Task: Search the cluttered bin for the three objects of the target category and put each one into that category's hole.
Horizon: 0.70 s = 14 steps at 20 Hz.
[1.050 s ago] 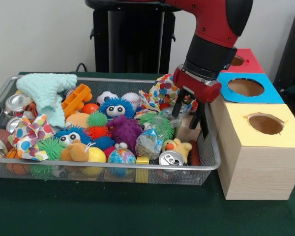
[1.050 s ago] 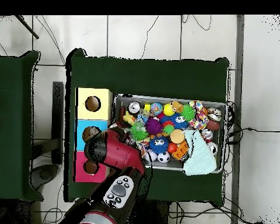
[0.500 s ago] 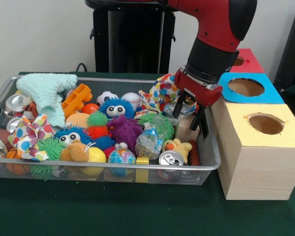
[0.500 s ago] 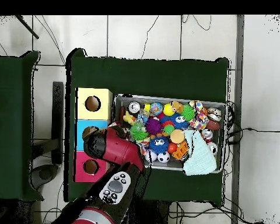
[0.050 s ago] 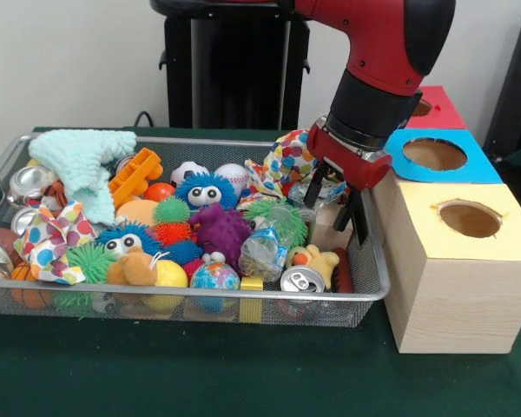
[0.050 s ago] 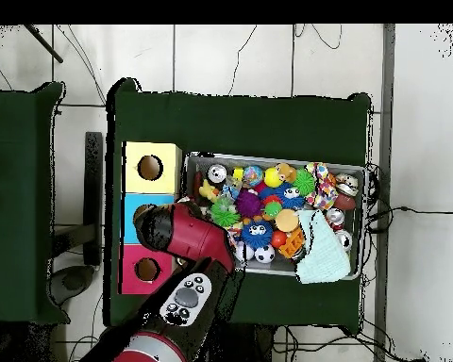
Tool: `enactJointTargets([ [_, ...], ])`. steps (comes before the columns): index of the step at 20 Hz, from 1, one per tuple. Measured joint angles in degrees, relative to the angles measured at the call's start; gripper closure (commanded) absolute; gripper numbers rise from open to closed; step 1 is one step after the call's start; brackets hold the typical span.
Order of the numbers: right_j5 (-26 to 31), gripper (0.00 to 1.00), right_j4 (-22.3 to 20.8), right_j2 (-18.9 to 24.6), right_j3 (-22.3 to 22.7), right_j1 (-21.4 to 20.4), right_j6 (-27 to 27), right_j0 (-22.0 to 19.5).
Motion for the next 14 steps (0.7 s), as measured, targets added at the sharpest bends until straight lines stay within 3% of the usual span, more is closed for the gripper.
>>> enactJointTargets([
  [6, 2.0, 0.0, 0.0, 0.0, 0.0, -0.1, 0.0, -0.7],
  [14, 11.4, 0.0, -0.2, 0.0, 0.0, -1.5, 0.0, -3.5],
])
